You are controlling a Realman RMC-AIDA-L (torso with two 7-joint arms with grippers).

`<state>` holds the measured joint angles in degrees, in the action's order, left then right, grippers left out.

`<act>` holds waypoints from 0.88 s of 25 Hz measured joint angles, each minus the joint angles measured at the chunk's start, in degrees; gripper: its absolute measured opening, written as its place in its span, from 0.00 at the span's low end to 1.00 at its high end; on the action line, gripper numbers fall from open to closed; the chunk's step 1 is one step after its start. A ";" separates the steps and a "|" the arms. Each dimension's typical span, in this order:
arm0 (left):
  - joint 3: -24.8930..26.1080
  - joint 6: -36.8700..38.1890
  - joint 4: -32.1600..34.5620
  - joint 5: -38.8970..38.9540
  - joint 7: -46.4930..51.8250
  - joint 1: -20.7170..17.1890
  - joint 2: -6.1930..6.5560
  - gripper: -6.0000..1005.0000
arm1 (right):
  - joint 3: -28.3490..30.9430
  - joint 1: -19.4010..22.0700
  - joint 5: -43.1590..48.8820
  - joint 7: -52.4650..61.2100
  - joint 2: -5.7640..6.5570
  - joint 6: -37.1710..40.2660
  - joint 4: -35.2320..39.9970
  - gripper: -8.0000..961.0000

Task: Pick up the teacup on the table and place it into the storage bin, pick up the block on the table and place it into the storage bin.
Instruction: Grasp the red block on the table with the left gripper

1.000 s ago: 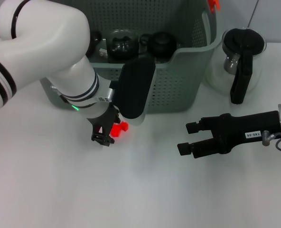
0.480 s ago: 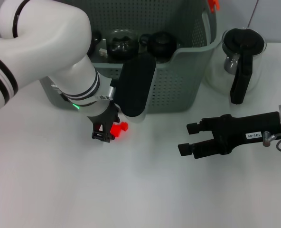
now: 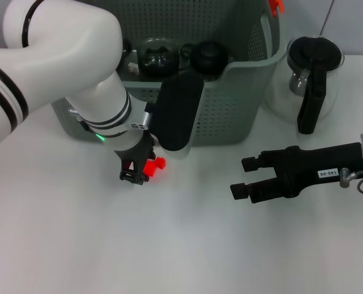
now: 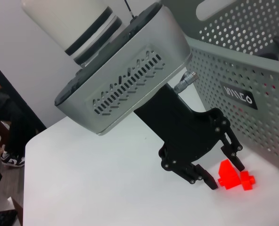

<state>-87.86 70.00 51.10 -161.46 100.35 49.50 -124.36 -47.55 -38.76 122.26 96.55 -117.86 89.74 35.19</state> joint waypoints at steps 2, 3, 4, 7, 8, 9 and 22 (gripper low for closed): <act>-0.05 -0.01 -0.08 -0.01 0.01 0.05 0.00 0.43 | 0.00 0.00 0.00 0.02 0.00 0.00 0.04 0.96; -0.04 -0.02 -0.11 -0.04 0.02 0.07 0.00 0.43 | 0.00 0.00 0.00 0.03 0.00 0.00 0.05 0.96; -0.03 -0.02 -0.12 -0.05 0.02 0.07 0.00 0.43 | 0.00 0.00 0.00 0.03 0.00 0.00 0.05 0.96; -0.05 -0.04 -0.13 -0.07 0.02 0.07 0.00 0.42 | 0.00 0.00 0.00 0.04 0.00 -0.06 0.05 0.96; -0.07 -0.04 -0.18 -0.09 0.02 0.08 0.00 0.42 | 0.00 0.00 0.00 0.04 0.00 -0.07 0.05 0.96; -0.08 -0.04 -0.23 -0.10 0.02 0.11 0.00 0.42 | 0.00 0.00 0.00 0.04 0.00 -0.07 0.05 0.96; -0.19 -0.04 -0.59 -0.43 0.59 0.42 -0.08 0.38 | 0.00 0.00 0.00 0.04 0.00 -0.22 0.09 0.96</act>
<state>-88.05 69.96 50.51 -161.89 100.94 49.92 -124.44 -47.54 -38.76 122.26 96.59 -117.86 89.52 35.29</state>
